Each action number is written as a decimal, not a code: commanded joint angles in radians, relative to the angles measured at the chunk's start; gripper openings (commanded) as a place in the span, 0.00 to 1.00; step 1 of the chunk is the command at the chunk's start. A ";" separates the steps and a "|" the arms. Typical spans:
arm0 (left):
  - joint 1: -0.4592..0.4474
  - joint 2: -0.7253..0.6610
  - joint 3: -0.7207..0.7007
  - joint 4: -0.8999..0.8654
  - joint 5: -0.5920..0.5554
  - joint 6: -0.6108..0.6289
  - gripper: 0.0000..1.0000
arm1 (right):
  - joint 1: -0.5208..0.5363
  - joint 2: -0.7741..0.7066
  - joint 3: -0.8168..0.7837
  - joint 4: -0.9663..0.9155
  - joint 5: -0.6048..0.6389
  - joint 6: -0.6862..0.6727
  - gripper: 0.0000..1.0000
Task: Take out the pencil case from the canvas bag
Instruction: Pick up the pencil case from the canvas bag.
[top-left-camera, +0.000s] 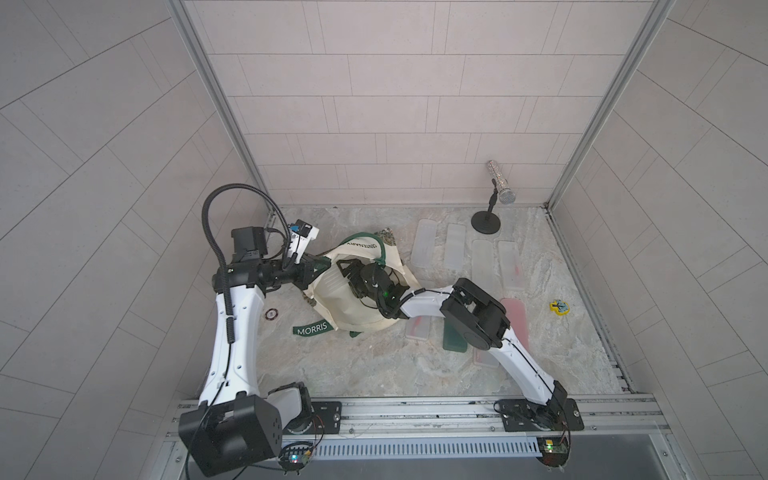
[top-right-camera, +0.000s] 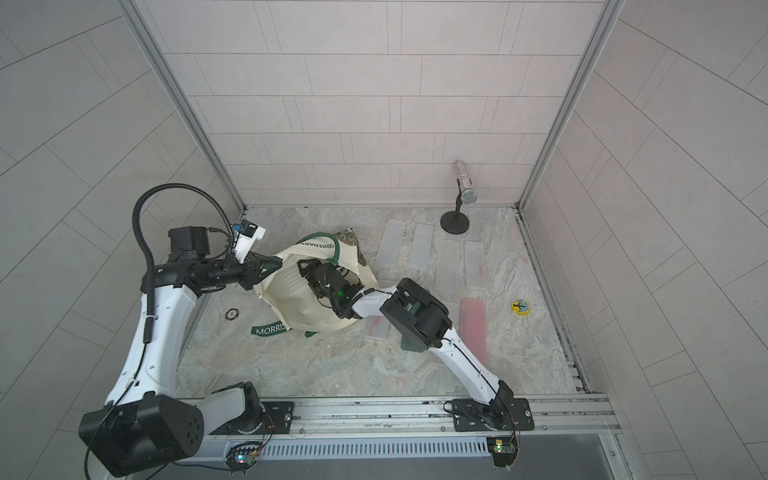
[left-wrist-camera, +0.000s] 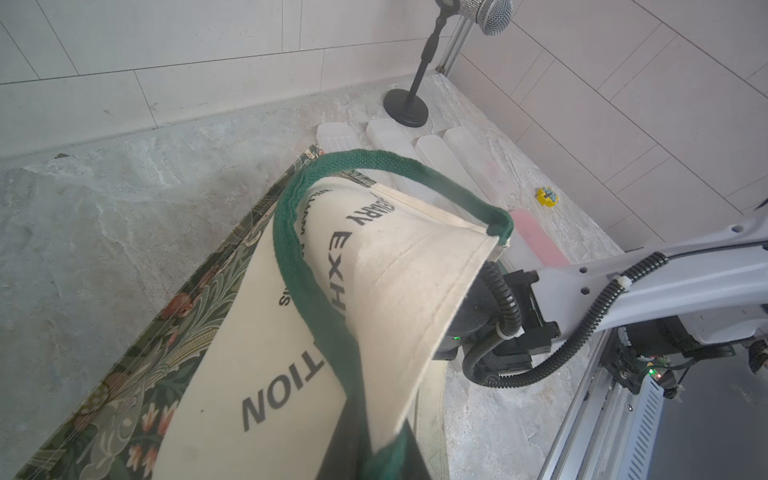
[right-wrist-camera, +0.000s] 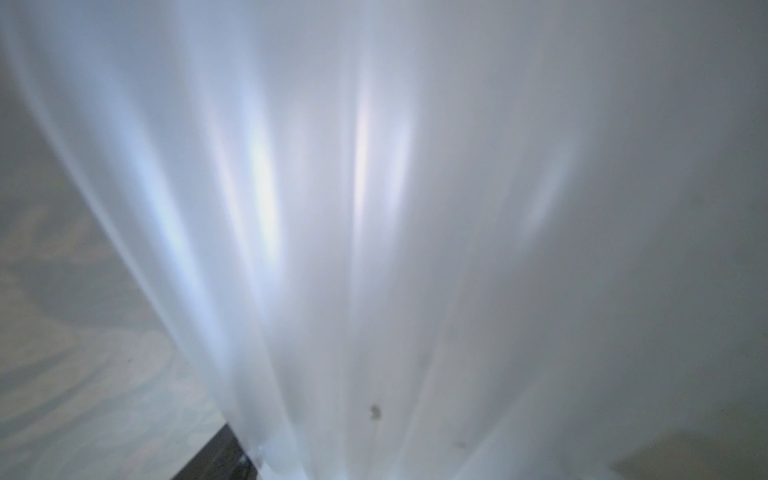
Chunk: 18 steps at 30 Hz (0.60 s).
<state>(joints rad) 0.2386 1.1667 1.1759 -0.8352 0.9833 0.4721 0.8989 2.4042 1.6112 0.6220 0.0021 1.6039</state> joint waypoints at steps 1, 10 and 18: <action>-0.007 -0.016 0.009 0.095 0.041 -0.069 0.00 | -0.009 -0.056 -0.024 -0.063 -0.016 -0.108 0.60; -0.008 -0.001 0.013 0.181 -0.013 -0.236 0.00 | -0.008 -0.169 -0.078 -0.175 -0.021 -0.322 0.59; -0.010 0.027 0.010 0.235 -0.016 -0.294 0.00 | -0.008 -0.248 -0.080 -0.244 -0.029 -0.482 0.59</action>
<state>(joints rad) 0.2329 1.1900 1.1759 -0.6846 0.9375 0.2062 0.8936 2.2162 1.5295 0.4297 -0.0216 1.2251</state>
